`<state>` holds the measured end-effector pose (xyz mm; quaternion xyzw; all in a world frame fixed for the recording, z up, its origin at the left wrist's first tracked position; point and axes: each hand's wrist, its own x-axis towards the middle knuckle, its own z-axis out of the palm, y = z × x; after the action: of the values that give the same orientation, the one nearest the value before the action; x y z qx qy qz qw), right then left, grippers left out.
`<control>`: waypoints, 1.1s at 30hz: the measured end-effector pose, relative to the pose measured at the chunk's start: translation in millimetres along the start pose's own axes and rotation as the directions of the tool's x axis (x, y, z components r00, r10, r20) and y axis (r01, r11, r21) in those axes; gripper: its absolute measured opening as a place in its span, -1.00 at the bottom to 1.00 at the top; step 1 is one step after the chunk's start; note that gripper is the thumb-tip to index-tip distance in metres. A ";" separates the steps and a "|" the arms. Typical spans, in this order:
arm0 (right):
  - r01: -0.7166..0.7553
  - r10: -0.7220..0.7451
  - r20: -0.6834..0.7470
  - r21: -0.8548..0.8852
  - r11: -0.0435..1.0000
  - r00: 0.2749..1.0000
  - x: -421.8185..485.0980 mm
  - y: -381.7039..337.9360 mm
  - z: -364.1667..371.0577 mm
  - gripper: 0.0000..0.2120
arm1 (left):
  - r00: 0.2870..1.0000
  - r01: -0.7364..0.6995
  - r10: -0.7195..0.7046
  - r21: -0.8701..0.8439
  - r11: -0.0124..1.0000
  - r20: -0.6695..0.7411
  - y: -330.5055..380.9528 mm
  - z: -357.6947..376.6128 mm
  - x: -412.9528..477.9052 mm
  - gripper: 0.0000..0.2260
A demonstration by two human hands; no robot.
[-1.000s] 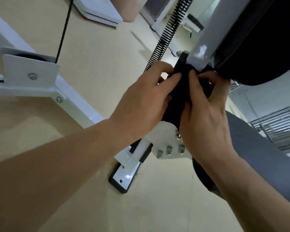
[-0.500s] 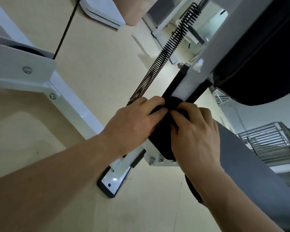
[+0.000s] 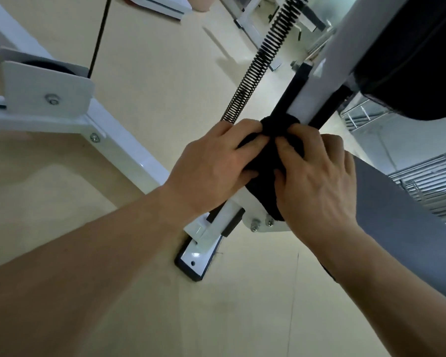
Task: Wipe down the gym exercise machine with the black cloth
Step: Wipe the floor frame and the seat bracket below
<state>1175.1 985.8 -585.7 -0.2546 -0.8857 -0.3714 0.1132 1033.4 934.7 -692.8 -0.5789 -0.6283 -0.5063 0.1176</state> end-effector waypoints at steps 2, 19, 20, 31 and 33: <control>0.003 -0.006 0.045 0.066 0.998 0.999 -5.8 -7.5 3.4 -0.65 | 0.998 0.056 -0.055 -0.090 0.994 0.008 -1.4 3.1 -5.2 -0.63; -0.207 0.247 0.036 0.669 0.713 0.968 -31.5 -32.6 25.8 -0.45 | 0.934 0.321 -0.355 -0.506 0.801 0.032 8.4 6.4 -32.0 -0.56; -0.202 0.233 0.045 0.670 0.714 0.972 -32.3 -32.1 25.5 -0.42 | 0.933 0.324 -0.360 -0.507 0.799 0.030 9.8 9.0 -31.5 -0.56; -0.203 0.233 0.051 0.690 0.695 0.971 -29.6 -33.0 28.2 -0.40 | 0.892 0.428 -0.441 -0.510 0.746 0.104 20.8 -2.4 -24.6 -0.63; -0.182 0.194 0.067 0.722 0.667 0.979 -32.2 -33.0 26.1 -0.38 | 0.871 0.461 -0.480 -0.517 0.721 0.108 24.4 -2.8 -20.6 -0.65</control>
<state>1184.3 973.0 -636.3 -0.2760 -0.9281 0.0200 0.2492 1059.0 915.6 -694.4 -0.4014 -0.5889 -0.6812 -0.1675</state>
